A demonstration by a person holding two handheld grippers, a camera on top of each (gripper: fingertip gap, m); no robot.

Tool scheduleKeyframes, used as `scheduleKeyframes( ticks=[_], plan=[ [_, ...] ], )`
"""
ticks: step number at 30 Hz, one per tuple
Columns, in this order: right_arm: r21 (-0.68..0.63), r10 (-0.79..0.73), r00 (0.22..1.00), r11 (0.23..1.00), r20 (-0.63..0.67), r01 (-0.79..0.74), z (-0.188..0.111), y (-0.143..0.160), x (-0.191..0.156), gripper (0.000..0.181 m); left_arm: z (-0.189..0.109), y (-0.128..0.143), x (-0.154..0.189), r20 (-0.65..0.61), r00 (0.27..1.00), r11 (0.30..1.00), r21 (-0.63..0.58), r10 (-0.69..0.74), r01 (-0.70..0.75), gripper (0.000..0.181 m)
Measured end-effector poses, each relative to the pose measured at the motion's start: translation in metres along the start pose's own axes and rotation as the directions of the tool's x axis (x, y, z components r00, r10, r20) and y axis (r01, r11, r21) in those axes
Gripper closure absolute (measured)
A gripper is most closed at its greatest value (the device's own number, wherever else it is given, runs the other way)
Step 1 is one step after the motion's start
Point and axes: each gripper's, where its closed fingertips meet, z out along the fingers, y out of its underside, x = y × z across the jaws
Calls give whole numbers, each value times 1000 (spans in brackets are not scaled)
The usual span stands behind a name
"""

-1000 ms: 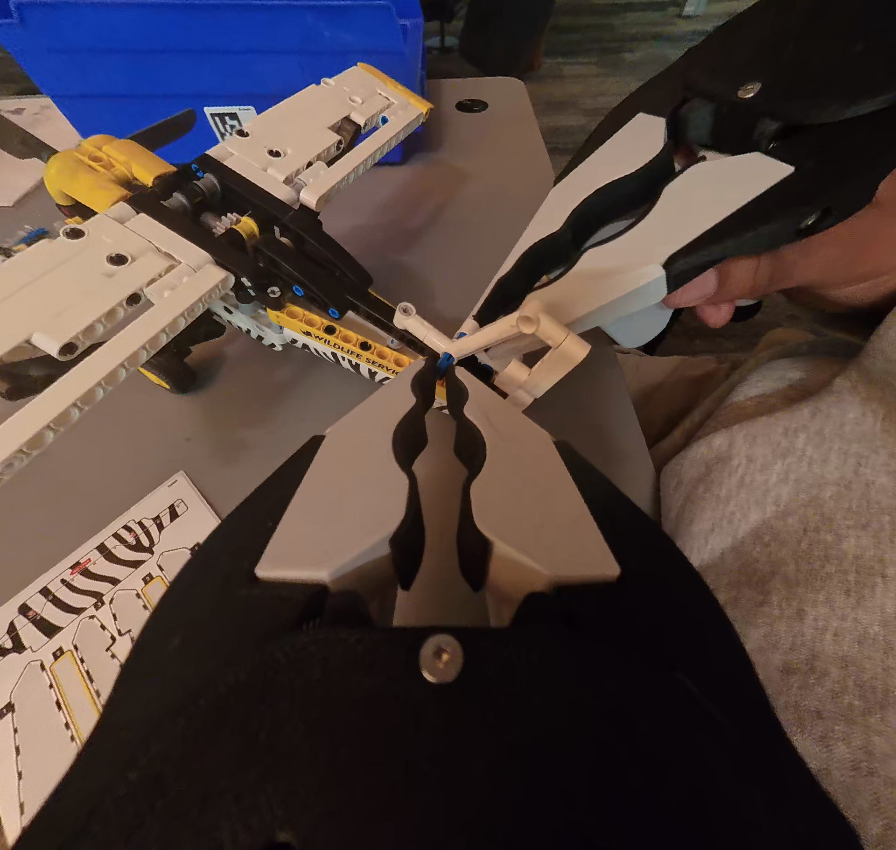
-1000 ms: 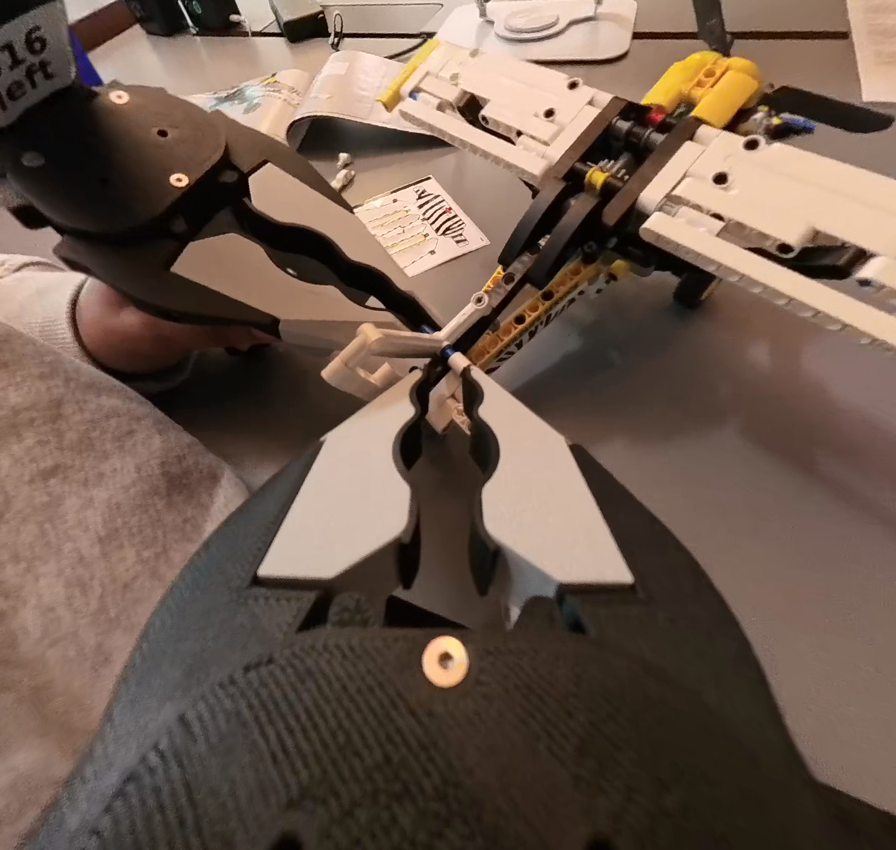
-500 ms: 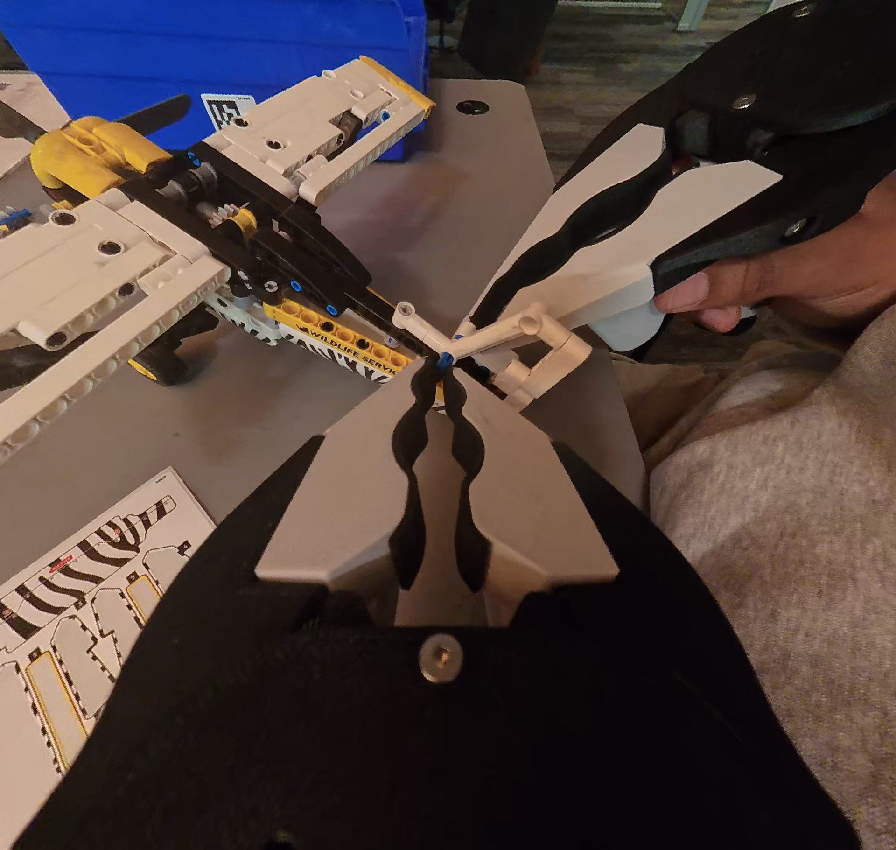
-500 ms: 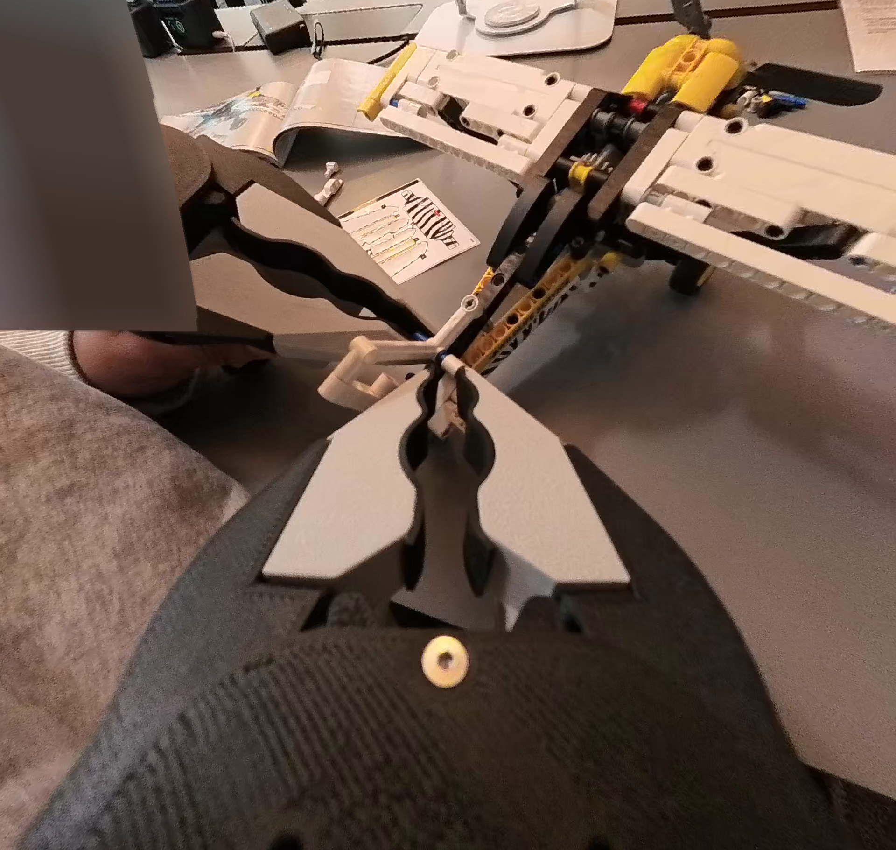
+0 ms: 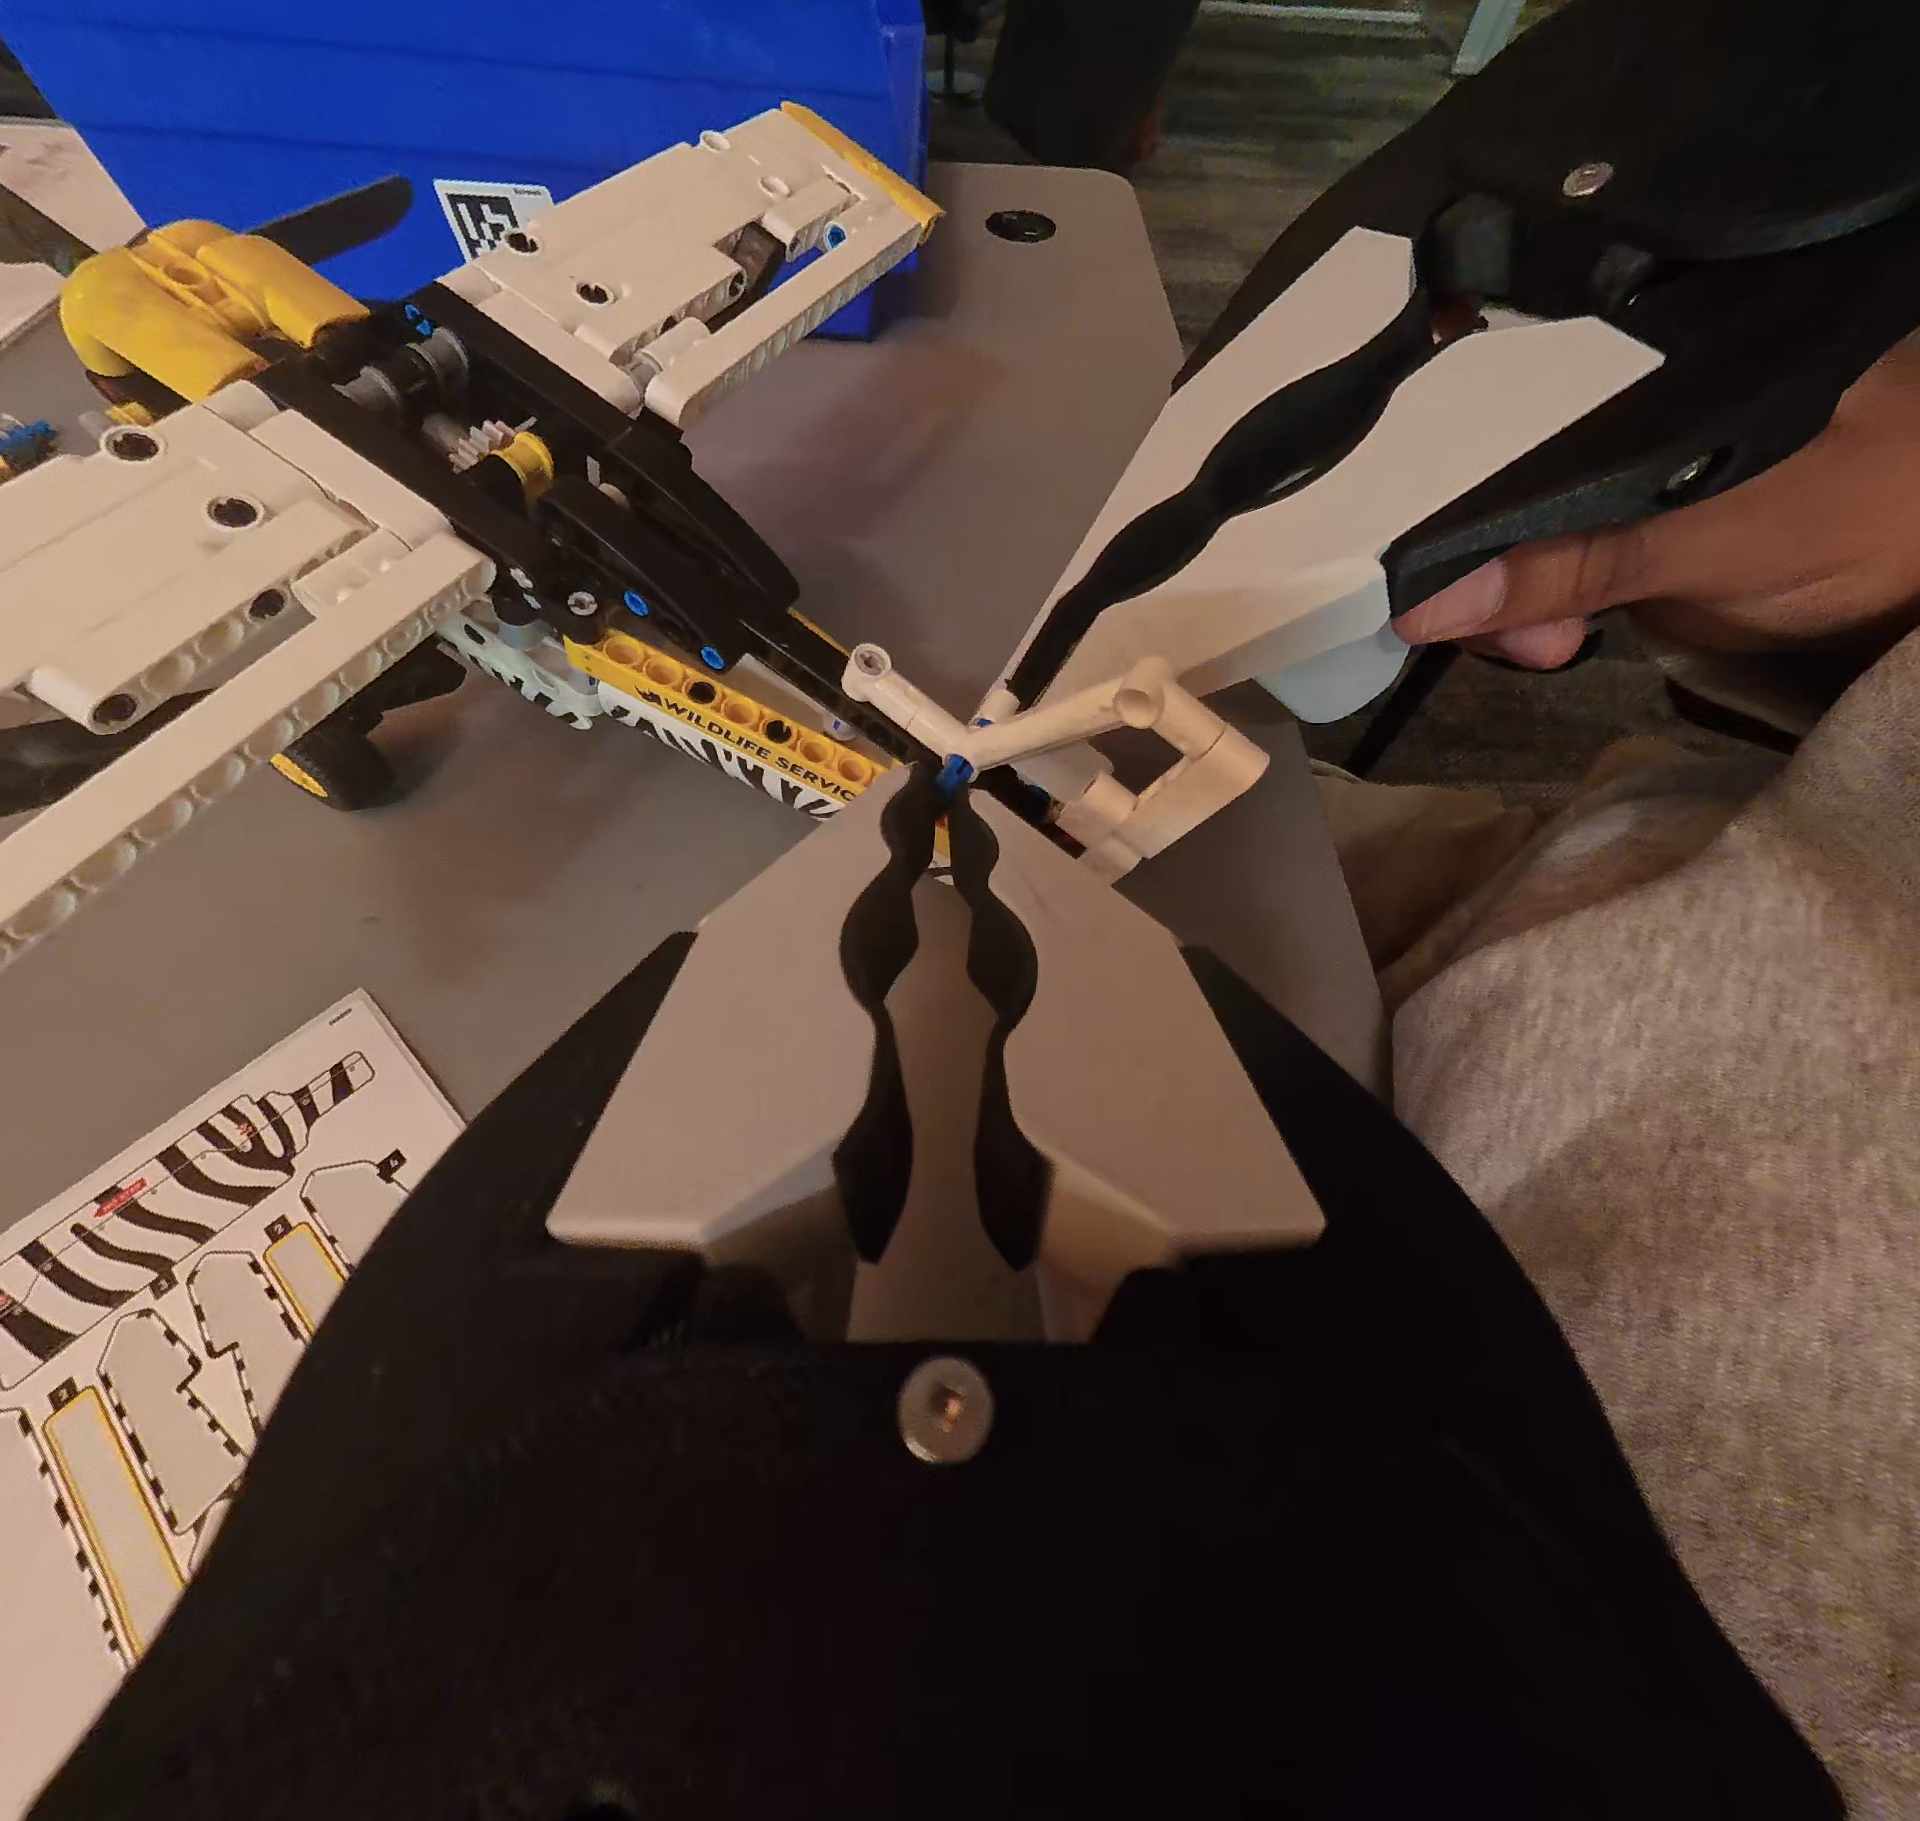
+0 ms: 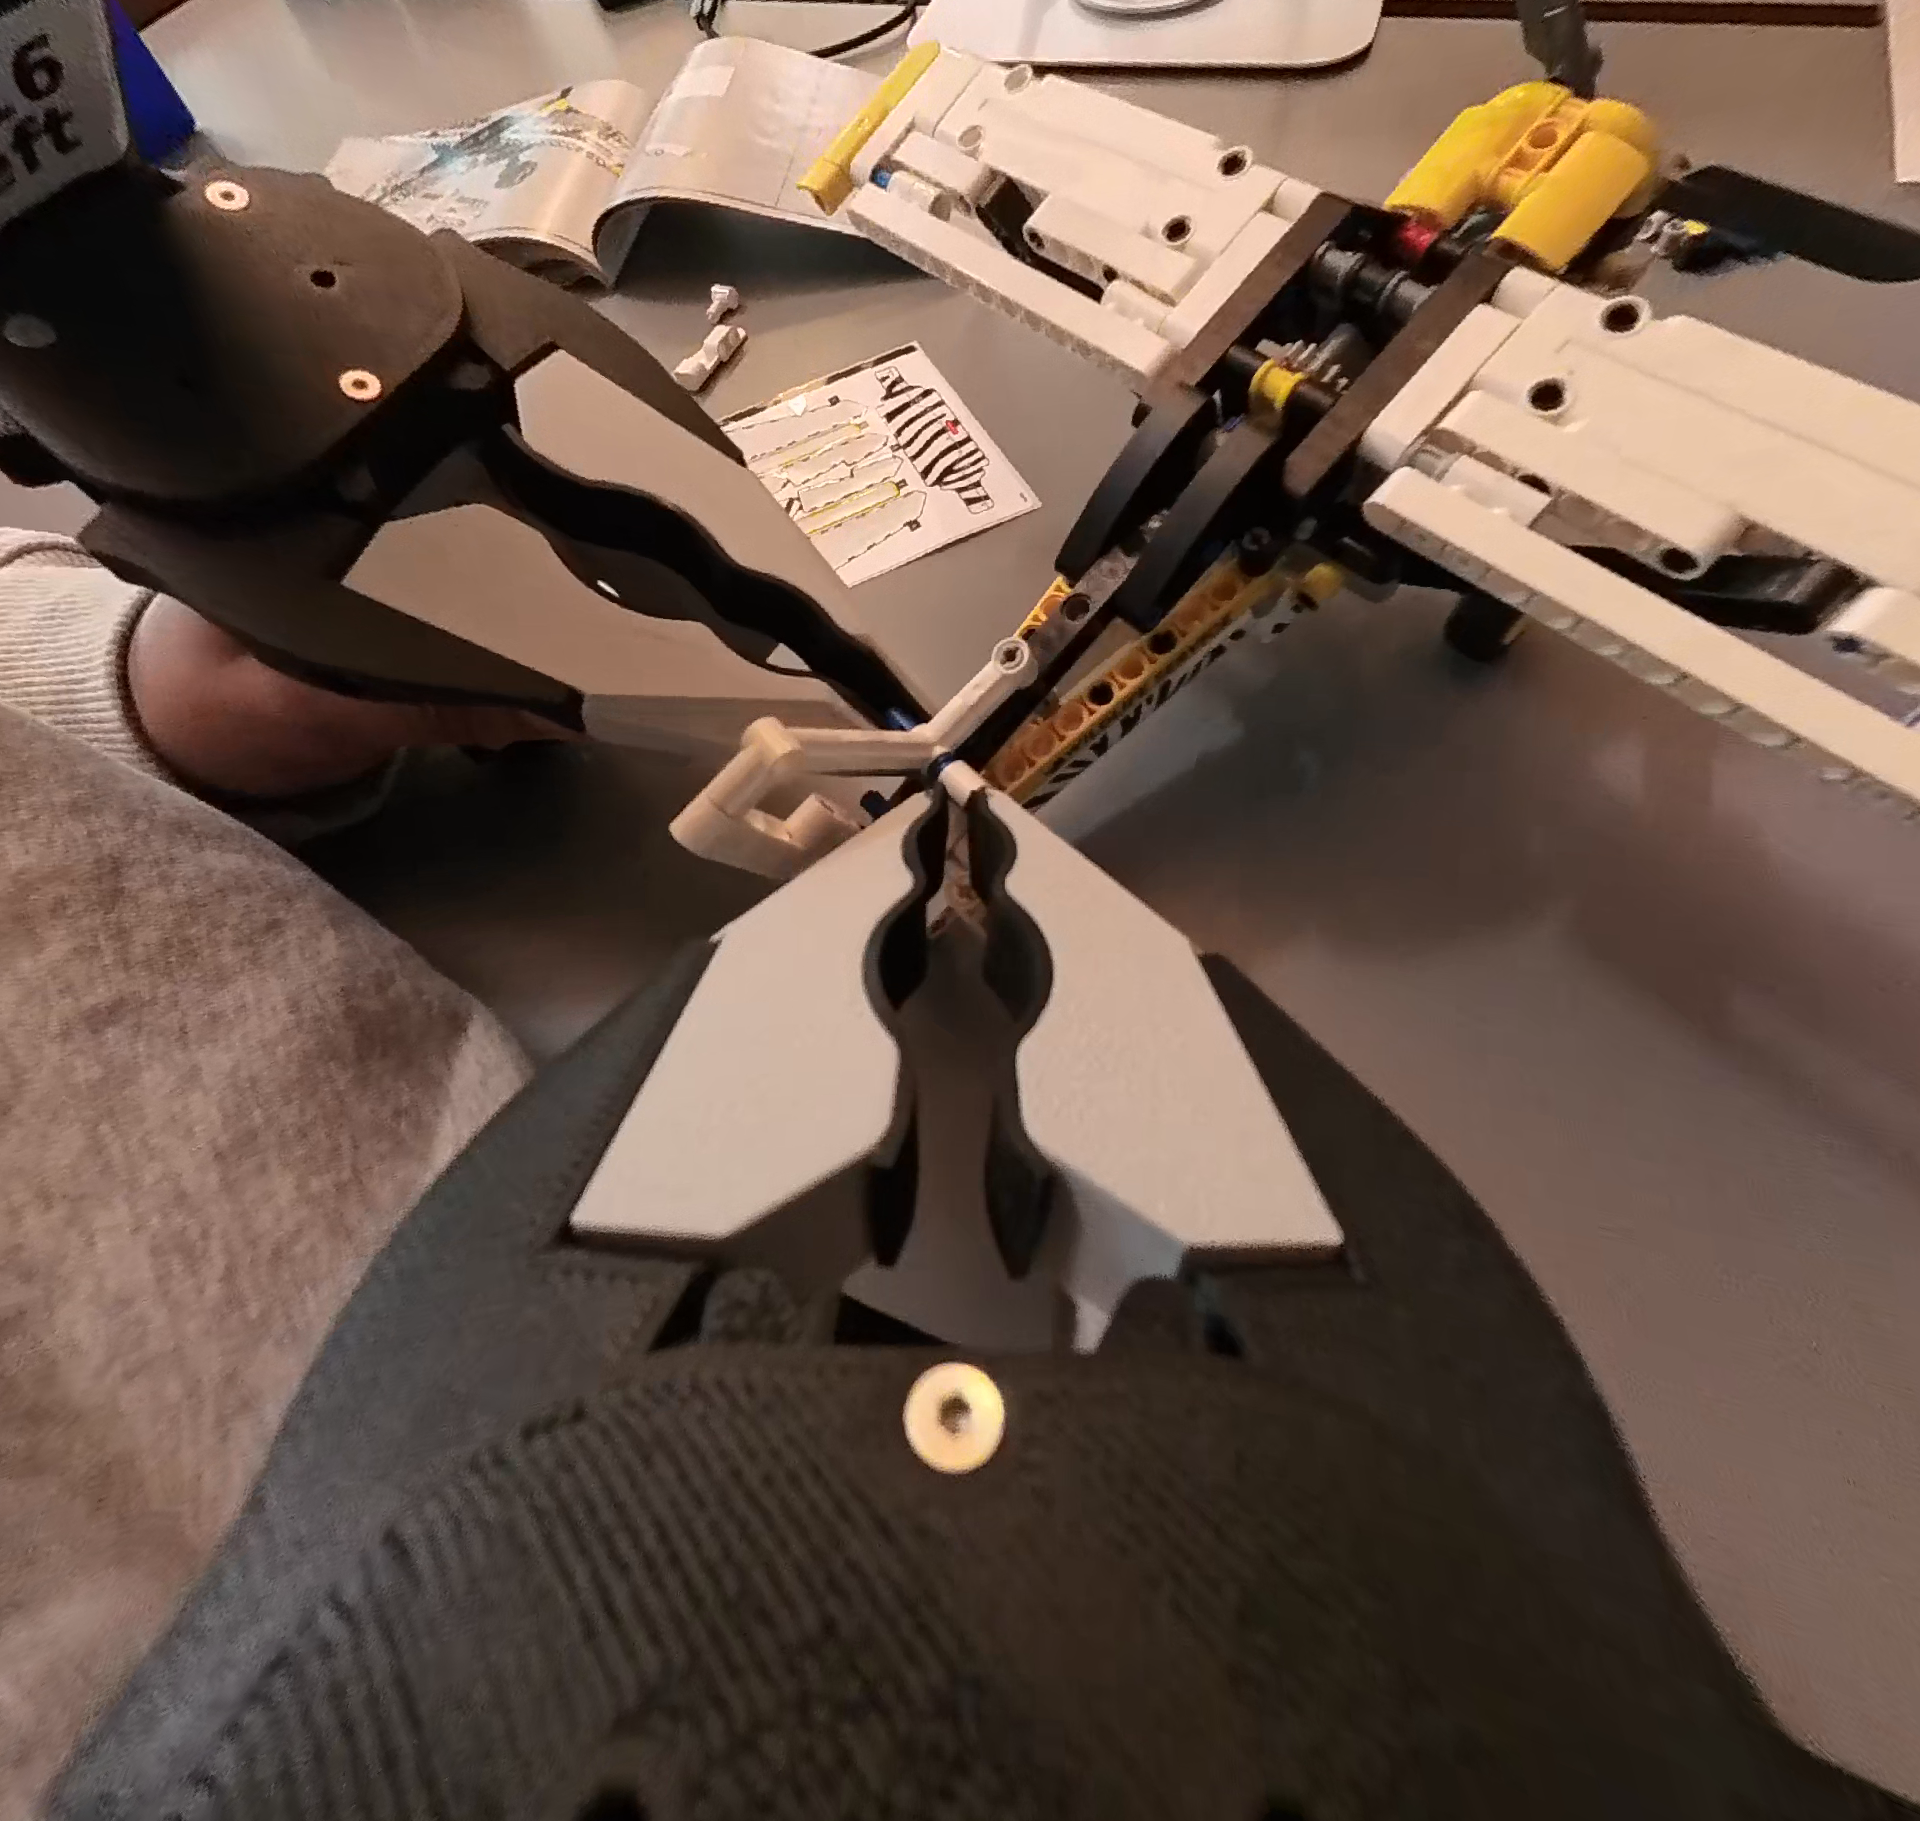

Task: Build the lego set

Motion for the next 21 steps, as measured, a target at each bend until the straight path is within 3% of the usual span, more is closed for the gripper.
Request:
scheduleKeyframes(
  ticks=[12, 16, 18, 21],
  plan=[
    [3, 22, 1000, 1000, 19, -22, 0, -1, 0, 180, 1, 1, 0, 7, 1000, 1000, -8, 5, -5, 180],
    [-26, -71, 996, 997, -51, 70, 3, -1, 4, 178, 3, -1, -5, 10, 1000, 1000, 1, -9, 9, 180],
    [-5, -141, 986, 990, -88, 141, 4, -3, 6, 174, 2, -4, -6, 5, 1000, 1000, 14, -12, 12, 179],
    [87, -113, 987, 989, -118, 123, -8, -11, 9, 163, 0, -5, -5, 5, 1000, 1000, 31, -3, 3, 179]
  ],
)
